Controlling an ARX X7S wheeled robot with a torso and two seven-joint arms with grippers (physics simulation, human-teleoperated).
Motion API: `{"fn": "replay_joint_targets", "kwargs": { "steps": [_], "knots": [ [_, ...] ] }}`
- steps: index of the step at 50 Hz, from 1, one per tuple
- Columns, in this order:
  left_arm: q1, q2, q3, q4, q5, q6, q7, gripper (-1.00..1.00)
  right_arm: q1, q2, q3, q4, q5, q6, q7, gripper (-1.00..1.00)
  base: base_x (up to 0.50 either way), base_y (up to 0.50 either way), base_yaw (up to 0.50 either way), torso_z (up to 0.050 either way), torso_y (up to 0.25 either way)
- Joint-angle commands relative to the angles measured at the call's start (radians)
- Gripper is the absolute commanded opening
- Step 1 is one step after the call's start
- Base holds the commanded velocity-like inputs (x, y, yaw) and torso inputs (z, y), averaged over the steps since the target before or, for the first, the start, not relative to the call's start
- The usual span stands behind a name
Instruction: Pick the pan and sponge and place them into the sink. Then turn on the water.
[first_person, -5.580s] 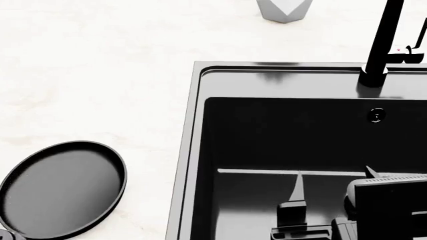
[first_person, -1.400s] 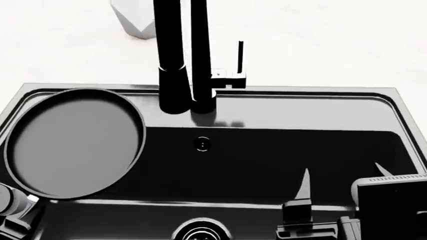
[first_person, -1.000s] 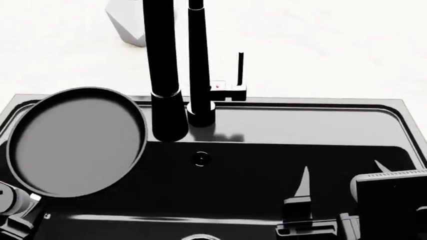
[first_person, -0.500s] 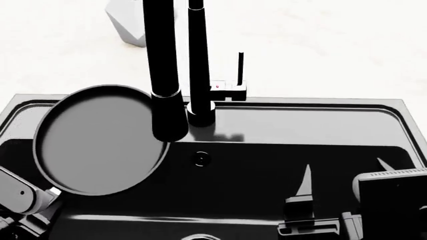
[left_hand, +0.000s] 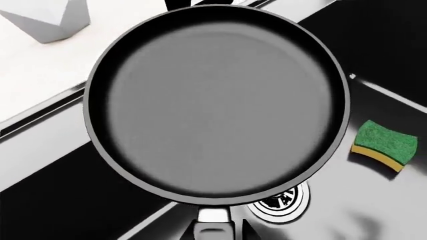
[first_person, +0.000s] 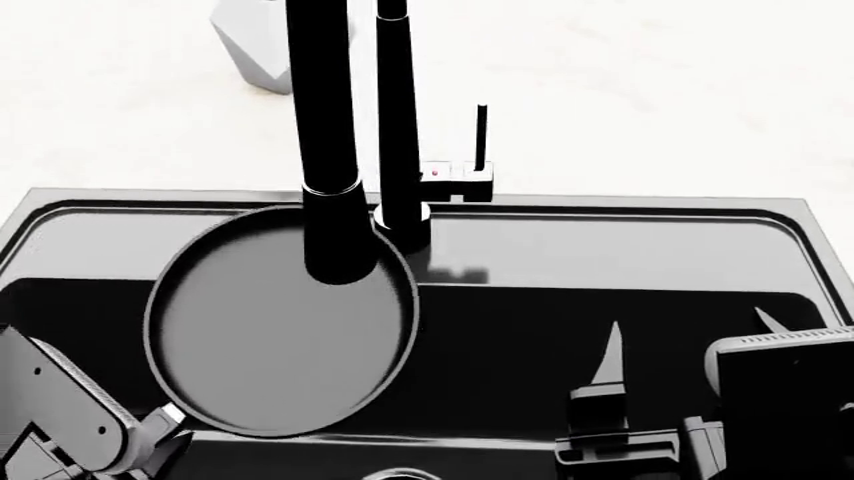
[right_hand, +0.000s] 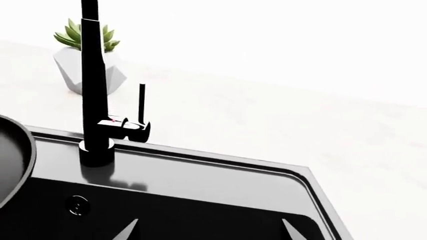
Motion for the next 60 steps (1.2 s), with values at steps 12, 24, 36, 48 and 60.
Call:
{"fn": "replay_joint_targets", "kwargs": {
  "steps": [12,24,36,48,60],
  "knots": [
    [-0.063,-0.025,0.229,-0.070,0.361,0.230,0.368,-1.00,-0.008,0.001,0.020,-0.009,-0.001,-0.002,0.000,1.00,0.00,0.00,0.00,0.000,0.002],
    [-0.150,0.073,0.401,-0.220,0.517,0.271,0.488,-1.00,-0.006,-0.004,0.009,-0.001,-0.007,-0.005,-0.005,1.00,0.00,0.00,0.00,0.001,0.002],
    [-0.159,0.109,0.530,-0.367,0.669,0.407,0.583,-1.00,-0.013,0.004,0.020,-0.010,0.007,-0.003,0.003,1.00,0.00,0.00,0.00,0.000,0.001],
    [-0.124,0.165,0.564,-0.525,0.715,0.515,0.609,-1.00,-0.030,0.008,0.027,-0.015,0.011,-0.011,0.007,1.00,0.00,0.00,0.00,0.001,0.002],
    [-0.106,0.206,0.612,-0.665,0.735,0.577,0.681,-1.00,-0.033,0.004,0.019,-0.006,0.003,-0.016,0.003,1.00,0.00,0.00,0.00,0.001,0.001]
  ]
}}
